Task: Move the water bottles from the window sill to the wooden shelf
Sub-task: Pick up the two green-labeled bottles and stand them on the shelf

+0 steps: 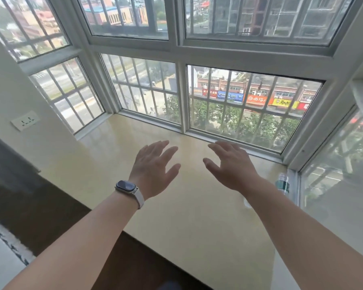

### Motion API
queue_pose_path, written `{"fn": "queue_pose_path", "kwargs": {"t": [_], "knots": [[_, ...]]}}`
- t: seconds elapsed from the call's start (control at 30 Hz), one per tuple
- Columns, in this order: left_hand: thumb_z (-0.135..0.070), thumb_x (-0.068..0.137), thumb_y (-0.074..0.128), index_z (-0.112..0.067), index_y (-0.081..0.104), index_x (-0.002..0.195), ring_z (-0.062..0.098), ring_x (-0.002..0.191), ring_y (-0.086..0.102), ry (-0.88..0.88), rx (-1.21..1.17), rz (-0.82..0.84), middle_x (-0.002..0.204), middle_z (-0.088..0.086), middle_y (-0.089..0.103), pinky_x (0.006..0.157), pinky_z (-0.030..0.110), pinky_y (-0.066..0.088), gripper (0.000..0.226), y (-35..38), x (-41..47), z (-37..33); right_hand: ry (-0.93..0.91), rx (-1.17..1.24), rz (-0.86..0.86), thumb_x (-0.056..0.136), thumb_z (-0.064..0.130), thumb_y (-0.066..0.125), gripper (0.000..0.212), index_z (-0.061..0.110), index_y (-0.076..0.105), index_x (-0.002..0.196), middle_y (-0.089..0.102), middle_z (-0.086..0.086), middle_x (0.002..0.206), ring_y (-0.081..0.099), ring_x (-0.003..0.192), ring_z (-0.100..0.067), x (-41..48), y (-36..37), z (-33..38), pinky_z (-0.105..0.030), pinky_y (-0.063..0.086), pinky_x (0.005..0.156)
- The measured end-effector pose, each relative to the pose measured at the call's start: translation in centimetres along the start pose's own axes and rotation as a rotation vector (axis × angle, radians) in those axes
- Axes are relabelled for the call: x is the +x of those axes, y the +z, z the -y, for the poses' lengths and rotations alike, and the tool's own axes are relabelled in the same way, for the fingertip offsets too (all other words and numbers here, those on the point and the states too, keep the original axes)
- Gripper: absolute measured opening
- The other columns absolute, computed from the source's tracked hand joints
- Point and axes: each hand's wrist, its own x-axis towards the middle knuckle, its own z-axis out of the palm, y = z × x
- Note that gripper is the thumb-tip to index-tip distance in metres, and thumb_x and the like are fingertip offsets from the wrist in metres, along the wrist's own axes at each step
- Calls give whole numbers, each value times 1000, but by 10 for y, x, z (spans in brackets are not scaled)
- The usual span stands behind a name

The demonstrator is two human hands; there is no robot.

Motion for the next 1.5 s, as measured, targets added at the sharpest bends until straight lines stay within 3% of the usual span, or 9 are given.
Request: {"fn": "queue_pose_path", "kwargs": {"t": [0.3,0.5,0.8,0.9,1.17,1.33,1.5], "knots": [[-58,89,31,-26,50,138,25,137,34,113,-56,56,148,4,43,115,46,20,61,34,57,36,101,-93,23,95,59,39,58,28,42,145,40,1,152,32,139,-22,23,9,-13,-40,23,111],[-55,89,35,-25,52,136,27,134,38,296,-114,56,145,5,47,112,48,24,58,53,117,72,266,-190,76,82,69,13,81,29,40,146,40,-1,153,33,139,-23,48,33,-9,-40,27,108],[-53,89,41,-24,56,132,29,130,42,511,-188,140,141,7,52,109,52,31,54,94,179,90,467,-265,111,91,66,21,70,29,36,148,34,1,156,26,142,-22,70,49,4,-41,17,113],[-54,89,40,-25,55,133,29,131,42,553,-199,173,142,6,51,110,51,28,55,107,193,81,507,-268,110,84,68,13,78,30,37,148,34,1,156,26,142,-22,74,45,-5,-41,17,113],[-53,90,41,-25,56,132,29,131,45,636,-190,262,140,5,53,110,50,29,52,161,222,21,602,-217,45,87,60,31,66,23,56,135,53,-4,140,46,129,-28,60,51,-68,-40,26,105],[-51,90,41,-24,58,129,30,130,47,690,-194,349,138,6,55,109,51,33,51,214,230,-39,712,-169,82,86,54,40,54,18,62,120,62,-6,123,55,115,-30,39,87,-129,-40,33,93],[-49,88,42,-22,60,125,32,126,51,682,-206,422,133,8,59,104,51,39,49,289,230,-95,816,-130,119,84,54,47,51,18,64,117,62,-9,125,57,113,-31,19,141,-197,-45,45,90]]}}
